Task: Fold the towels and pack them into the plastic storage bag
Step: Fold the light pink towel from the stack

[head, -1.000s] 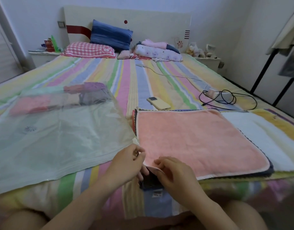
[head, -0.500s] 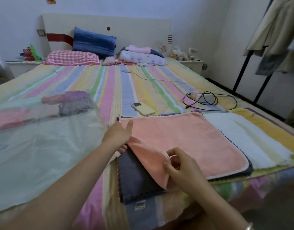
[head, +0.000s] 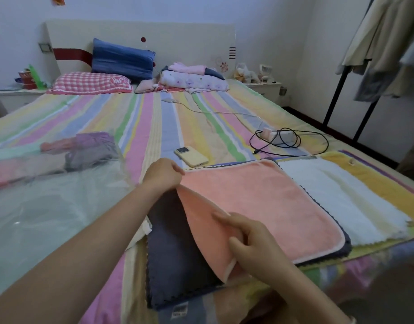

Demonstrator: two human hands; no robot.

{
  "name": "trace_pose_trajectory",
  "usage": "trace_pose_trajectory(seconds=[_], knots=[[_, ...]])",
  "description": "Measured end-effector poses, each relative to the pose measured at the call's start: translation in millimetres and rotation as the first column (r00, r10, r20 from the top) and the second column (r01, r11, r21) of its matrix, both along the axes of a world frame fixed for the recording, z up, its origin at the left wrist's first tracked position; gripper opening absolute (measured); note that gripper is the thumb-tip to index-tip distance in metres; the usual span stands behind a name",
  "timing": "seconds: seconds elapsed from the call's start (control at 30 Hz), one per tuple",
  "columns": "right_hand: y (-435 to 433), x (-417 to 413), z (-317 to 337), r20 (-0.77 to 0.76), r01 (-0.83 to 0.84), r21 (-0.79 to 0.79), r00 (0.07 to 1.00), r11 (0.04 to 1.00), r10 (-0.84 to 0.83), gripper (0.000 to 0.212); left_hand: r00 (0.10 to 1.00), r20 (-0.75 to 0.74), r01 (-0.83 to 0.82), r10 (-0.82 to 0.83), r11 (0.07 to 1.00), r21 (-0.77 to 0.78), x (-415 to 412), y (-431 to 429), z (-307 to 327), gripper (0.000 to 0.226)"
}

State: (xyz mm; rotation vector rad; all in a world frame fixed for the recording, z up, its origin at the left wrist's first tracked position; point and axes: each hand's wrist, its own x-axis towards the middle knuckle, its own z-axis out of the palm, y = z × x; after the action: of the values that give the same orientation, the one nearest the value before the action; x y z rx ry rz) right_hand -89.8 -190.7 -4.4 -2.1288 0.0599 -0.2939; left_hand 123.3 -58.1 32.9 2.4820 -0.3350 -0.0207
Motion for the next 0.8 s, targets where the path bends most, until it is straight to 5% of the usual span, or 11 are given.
trace_pose_trajectory(seconds=[0.43, 0.67, 0.8], knots=[[-116.5, -61.2, -13.5, 0.041, 0.425, -0.192, 0.904, 0.885, -0.425, 0.062, 0.940, 0.051, 0.339, -0.337, 0.940, -0.030, -43.2, -212.6, -0.1, 0.042], [-138.8, -71.1, -24.6, -0.053, 0.401, -0.282, 0.900, 0.871, -0.432, 0.066, 0.890, -0.062, 0.452, -0.452, 0.892, -0.021, -49.4, -237.6, -33.1, 0.043], [-137.5, -69.4, -27.6, -0.077, 0.412, -0.380, 0.878, 0.828, -0.472, 0.073, 0.855, -0.088, 0.482, -0.510, 0.847, -0.225, -52.9, -220.4, -39.6, 0.064]])
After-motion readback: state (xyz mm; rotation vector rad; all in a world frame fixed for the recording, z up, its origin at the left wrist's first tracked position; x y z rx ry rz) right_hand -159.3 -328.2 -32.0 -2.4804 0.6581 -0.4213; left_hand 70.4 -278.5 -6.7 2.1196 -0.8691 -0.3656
